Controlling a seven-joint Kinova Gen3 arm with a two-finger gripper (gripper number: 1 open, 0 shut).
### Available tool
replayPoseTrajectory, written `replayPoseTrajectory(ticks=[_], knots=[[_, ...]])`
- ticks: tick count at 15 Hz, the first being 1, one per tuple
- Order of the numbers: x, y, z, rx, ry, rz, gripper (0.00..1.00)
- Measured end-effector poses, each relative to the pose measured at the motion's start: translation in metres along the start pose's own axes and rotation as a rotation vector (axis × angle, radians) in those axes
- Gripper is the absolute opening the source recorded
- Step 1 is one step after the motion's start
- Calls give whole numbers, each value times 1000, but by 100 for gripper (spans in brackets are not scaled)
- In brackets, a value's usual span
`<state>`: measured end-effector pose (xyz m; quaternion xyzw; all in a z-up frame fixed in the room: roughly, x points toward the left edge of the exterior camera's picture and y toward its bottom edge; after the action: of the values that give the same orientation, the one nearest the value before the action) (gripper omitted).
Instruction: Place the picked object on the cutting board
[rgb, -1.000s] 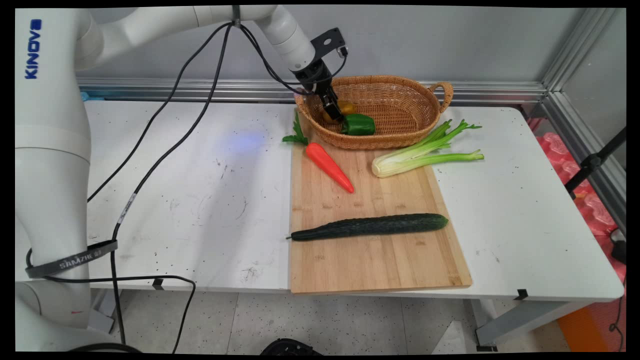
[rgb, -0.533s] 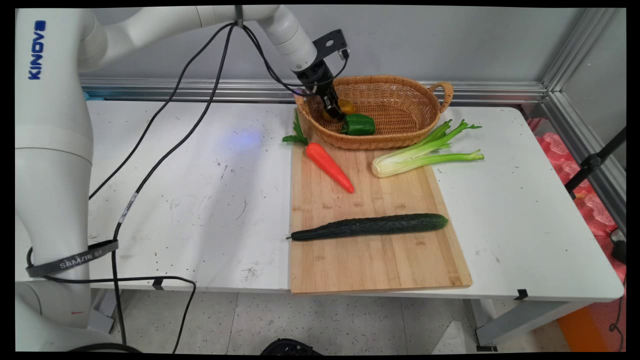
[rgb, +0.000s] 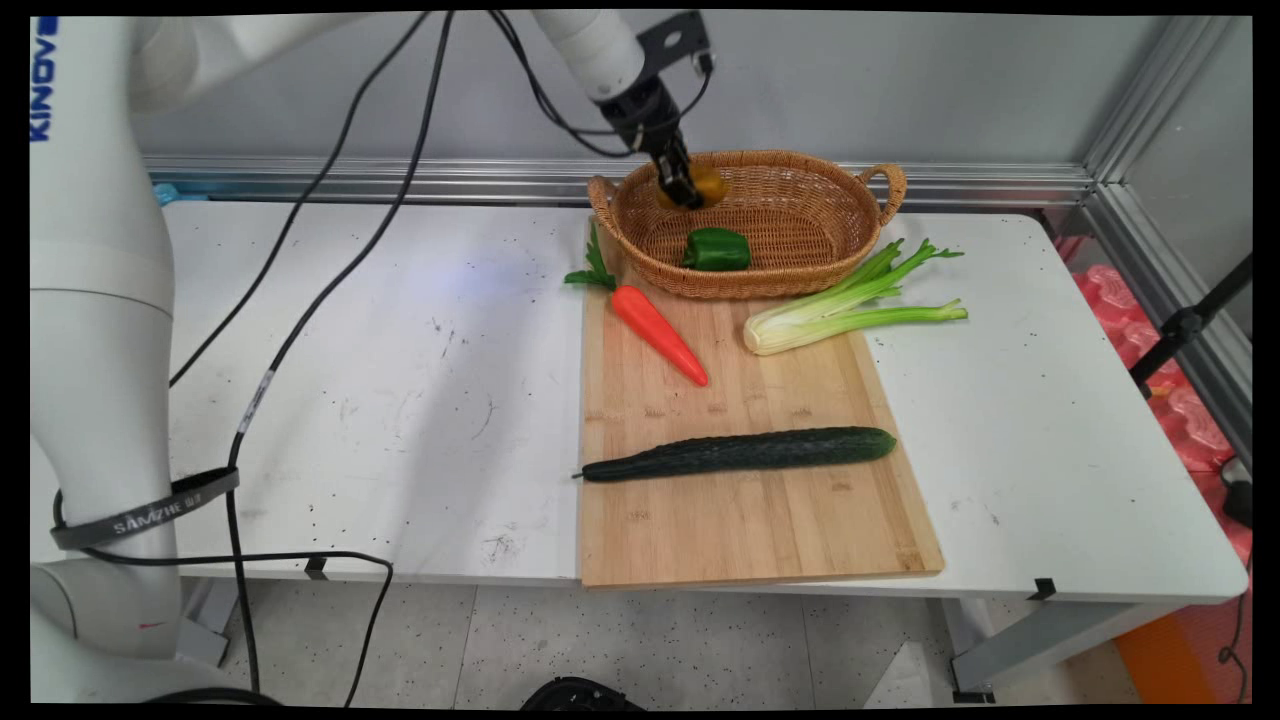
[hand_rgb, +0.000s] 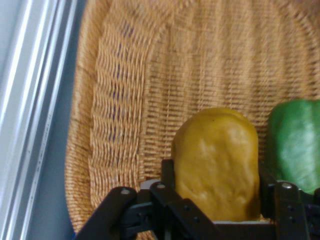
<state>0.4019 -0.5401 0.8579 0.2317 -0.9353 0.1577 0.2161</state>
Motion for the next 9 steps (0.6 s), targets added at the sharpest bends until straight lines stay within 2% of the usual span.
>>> replayPoseTrajectory(ticks=[5, 7, 9], knots=[[32, 20, -56, 18, 32, -29, 0], [39, 32, -71, 7, 40, -50, 0], [47, 54, -88, -22, 43, -87, 0]])
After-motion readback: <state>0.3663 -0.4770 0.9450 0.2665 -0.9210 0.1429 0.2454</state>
